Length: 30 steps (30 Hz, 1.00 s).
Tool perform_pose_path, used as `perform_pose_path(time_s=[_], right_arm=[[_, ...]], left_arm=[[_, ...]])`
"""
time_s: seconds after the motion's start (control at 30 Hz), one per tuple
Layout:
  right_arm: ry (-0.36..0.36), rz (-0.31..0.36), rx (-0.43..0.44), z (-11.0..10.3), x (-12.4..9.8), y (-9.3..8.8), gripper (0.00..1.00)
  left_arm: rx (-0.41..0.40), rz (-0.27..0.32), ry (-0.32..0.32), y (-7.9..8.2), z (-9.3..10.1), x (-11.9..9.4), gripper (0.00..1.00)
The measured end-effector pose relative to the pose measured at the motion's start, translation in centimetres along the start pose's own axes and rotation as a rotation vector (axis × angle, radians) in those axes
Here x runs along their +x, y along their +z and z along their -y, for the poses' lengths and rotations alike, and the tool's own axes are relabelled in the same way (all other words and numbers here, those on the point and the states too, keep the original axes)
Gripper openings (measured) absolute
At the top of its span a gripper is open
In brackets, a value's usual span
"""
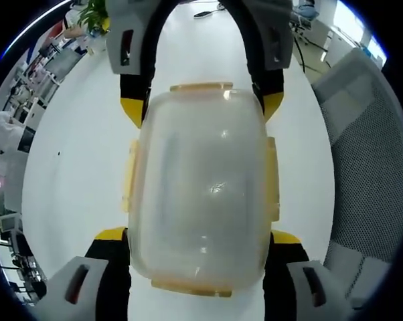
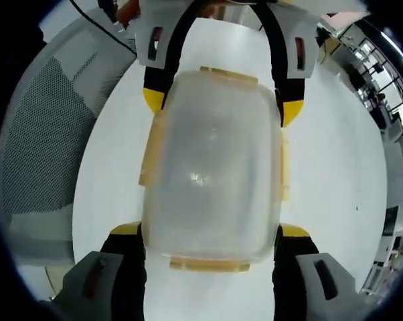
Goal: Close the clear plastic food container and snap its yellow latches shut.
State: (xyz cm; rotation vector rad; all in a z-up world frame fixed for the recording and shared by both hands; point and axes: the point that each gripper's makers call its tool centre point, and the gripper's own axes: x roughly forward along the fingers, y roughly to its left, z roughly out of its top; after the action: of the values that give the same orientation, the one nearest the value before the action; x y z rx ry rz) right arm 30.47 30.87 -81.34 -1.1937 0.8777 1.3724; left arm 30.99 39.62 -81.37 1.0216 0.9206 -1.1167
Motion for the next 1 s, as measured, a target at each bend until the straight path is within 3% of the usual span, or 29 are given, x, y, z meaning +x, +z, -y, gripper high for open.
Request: perform_pose_path(time_s=[0.53, 1.0], right_arm=[[-0.020, 0.010, 0.076, 2.2, 0.4, 0.9, 0.75], [-0.019, -0.004, 0.076, 5.1, 0.7, 0.4, 0.75]], left_arm=[[0.063, 0.027, -0.014, -0.9, -2.8, 0.2, 0.79], [0.059, 0.054, -0.024, -0.8, -5.7, 0.8, 0.80]])
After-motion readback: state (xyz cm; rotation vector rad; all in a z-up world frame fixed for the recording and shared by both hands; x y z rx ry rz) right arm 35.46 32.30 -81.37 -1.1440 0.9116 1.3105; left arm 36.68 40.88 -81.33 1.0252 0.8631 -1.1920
